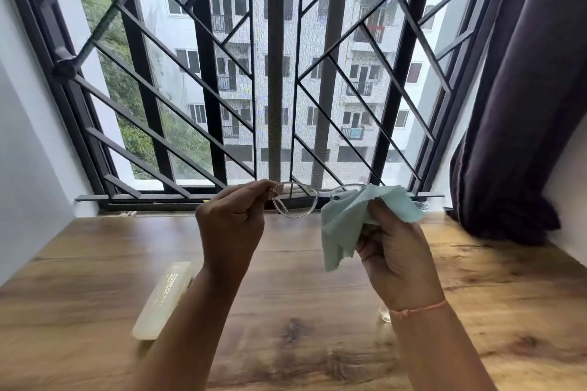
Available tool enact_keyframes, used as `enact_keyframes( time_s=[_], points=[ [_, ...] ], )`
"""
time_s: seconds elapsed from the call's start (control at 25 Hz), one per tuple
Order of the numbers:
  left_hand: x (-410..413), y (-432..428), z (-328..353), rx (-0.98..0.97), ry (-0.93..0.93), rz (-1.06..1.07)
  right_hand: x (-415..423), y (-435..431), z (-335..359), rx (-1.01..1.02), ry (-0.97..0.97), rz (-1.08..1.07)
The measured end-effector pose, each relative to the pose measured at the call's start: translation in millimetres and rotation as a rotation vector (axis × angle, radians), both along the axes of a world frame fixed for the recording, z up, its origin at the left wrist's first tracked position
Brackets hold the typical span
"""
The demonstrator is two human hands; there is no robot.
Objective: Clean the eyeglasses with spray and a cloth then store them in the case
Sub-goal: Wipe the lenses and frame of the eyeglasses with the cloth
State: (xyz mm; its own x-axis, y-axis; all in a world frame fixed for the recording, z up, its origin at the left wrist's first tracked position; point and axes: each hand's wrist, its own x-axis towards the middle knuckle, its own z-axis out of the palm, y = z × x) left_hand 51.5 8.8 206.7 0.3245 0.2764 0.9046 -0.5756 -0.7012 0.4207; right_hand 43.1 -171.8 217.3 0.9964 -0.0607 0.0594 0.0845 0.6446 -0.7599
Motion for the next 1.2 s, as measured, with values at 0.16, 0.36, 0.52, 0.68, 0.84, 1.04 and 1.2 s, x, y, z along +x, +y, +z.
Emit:
enact_keyframes(
  time_s=[0.16, 0.36, 0.52, 0.68, 0.84, 1.04, 1.2],
  points=[
    [0, 1, -2, -0.009, 0.024, 0.026, -2, -3, -3, -0.036, -0.095, 0.182],
    [-4, -6, -7, 0.048, -0.016, -0.016, 4, 3, -12, -0.046, -0.077, 0.102],
    [-5, -11, -10, 0.062, -0.03, -0.024, 1, 9, -9, -0.007, -0.008, 0.013],
    [-9, -10, -6, 0.033, -0.034, -0.033, -2, 6, 2, 0.053, 0.107, -0.043],
    [-8, -3, -5, 0.012, 0.0, 0.017, -6, 3, 7, 0.098, 0.11, 0.001],
    [-8, 2, -6, -0.028, 0.03, 0.045, -9, -6, 5, 0.022, 0.047, 0.229],
    [-9, 2, -9, -0.034, 0.032, 0.021, -9, -2, 1, -0.061, -0.01, 0.304]
  ],
)
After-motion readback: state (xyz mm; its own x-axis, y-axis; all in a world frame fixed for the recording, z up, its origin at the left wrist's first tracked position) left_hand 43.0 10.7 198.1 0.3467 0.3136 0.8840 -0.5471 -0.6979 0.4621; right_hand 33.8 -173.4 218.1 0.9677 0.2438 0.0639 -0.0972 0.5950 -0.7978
